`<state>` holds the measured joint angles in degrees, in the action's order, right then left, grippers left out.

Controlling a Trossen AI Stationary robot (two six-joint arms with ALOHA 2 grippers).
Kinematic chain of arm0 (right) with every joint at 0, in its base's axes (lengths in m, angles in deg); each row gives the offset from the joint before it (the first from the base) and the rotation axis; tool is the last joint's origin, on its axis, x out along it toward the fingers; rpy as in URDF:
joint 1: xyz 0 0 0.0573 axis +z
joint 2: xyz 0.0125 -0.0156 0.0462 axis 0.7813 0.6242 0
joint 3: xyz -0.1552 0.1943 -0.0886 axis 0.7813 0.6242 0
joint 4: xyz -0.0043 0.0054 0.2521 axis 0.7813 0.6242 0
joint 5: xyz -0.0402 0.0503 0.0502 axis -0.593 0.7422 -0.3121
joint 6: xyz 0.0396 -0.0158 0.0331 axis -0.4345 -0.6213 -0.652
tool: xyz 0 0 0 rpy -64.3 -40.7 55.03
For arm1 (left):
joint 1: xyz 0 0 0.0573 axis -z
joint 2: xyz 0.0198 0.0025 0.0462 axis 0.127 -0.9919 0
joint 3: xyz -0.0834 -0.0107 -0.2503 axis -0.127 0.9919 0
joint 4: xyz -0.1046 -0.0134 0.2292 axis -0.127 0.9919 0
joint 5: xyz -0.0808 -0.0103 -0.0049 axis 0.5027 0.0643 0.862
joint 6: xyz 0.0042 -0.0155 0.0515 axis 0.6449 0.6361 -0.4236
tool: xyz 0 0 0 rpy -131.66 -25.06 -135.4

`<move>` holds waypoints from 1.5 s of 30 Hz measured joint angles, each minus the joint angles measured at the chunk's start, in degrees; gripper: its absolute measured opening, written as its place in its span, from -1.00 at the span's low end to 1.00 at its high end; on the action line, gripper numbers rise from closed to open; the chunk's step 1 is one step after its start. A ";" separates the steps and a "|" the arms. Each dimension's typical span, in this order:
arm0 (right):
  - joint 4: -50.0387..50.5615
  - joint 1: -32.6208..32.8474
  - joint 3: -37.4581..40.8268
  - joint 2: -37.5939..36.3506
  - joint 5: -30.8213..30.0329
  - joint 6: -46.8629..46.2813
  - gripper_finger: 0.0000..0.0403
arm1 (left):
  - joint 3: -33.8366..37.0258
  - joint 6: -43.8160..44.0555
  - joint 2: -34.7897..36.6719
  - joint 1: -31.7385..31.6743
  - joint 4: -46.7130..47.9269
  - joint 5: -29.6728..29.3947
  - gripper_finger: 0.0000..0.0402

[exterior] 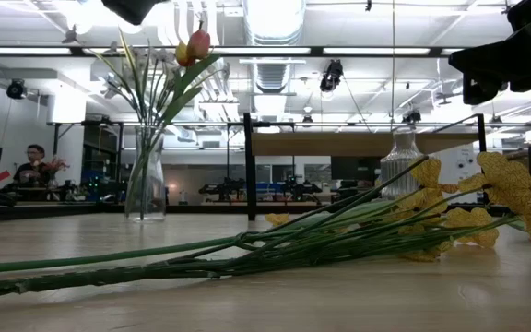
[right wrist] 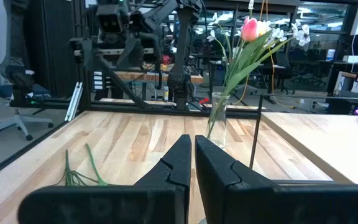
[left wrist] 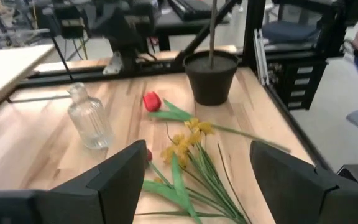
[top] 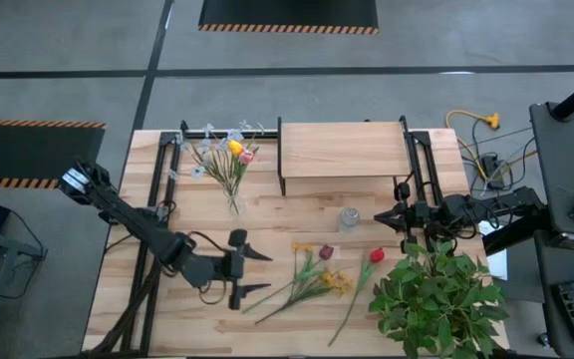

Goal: Pick and place flowers into a vace then onto a shelf
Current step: Put the dark red flower into the right transparent vase

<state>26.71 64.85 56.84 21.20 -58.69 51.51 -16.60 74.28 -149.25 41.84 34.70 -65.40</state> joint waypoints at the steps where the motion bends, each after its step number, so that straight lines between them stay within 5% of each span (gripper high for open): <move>1: 0.00 0.00 0.00 0.01 0.00 0.00 -0.94 | -0.37 0.04 -1.28 0.00 0.05 -0.02 0.34; 14: 0.04 0.00 0.00 0.03 0.00 0.00 -0.94 | -5.82 7.92 -12.66 -0.11 3.55 0.00 0.34; 34: 0.02 0.00 0.01 0.03 -0.02 0.00 -0.94 | -4.54 20.14 -23.57 -1.26 3.74 0.02 0.34; 45: 0.02 0.00 0.01 0.03 -0.02 0.01 -0.94 | -4.56 24.02 -26.19 -3.15 3.50 5.78 0.34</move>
<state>26.73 64.85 56.85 21.23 -58.71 51.51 -21.16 98.30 -175.44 38.69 38.20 -59.61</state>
